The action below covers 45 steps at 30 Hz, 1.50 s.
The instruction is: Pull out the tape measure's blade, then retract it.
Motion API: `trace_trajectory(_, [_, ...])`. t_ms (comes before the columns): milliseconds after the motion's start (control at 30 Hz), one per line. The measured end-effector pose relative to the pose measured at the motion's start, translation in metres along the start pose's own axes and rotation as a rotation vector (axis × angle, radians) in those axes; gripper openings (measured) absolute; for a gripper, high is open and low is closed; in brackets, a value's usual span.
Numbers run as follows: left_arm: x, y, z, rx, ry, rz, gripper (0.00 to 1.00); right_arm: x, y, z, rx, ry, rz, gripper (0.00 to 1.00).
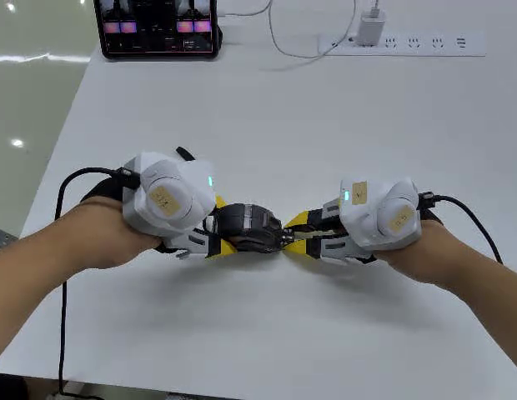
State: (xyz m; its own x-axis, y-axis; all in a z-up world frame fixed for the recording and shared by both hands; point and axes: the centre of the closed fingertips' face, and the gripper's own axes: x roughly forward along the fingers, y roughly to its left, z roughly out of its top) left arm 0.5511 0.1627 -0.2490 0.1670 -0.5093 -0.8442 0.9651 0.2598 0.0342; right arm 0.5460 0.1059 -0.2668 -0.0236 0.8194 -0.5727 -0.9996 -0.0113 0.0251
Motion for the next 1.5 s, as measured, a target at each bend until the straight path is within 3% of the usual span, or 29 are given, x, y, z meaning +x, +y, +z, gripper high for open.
trace_trajectory(800, [0.000, -0.001, 0.000, 0.010, 0.006, -0.001, 0.26, -0.014, 0.002, -0.009, 0.012, 0.024, -0.011, 0.09])
trace_trajectory(1500, [-0.001, -0.001, 0.000, 0.014, 0.012, -0.001, 0.26, -0.037, 0.001, -0.022, 0.021, 0.044, -0.030, 0.09])
